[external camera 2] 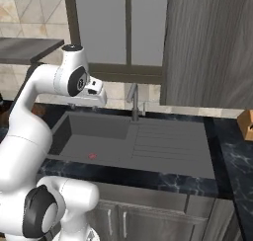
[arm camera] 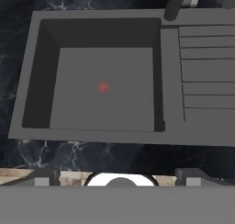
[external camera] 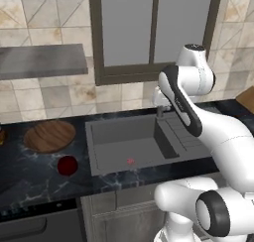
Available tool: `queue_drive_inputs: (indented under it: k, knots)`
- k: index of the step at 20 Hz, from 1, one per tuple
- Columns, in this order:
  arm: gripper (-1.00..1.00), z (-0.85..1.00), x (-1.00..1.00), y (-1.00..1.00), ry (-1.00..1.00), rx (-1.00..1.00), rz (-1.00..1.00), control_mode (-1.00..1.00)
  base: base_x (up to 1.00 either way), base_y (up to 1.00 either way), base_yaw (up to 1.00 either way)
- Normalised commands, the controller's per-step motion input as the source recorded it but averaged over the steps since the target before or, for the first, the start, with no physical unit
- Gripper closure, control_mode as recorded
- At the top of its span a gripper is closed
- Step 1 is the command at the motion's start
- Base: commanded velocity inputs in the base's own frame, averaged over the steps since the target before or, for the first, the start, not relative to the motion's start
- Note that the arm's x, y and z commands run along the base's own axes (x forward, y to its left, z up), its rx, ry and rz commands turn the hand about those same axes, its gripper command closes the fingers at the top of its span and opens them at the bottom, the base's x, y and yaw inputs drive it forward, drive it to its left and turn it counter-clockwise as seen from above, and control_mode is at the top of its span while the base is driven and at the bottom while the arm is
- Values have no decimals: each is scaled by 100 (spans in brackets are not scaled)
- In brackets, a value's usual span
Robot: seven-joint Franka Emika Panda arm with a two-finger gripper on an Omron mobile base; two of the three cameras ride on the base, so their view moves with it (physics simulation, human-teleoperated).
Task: Pick the mug and place it in the sink. Pick the bowl and place it in the open cabinet and then close the cabinet.
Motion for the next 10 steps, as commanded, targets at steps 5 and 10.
queue_drive_inputs:
  k: [5, 10]
  knots:
    - [-100, 0, 0, 0, 0, 0, 0, 100, 0, 42, -3]
    - [-100, 0, 0, 5, 0, 0, 0, -100, 0, 6, -1]
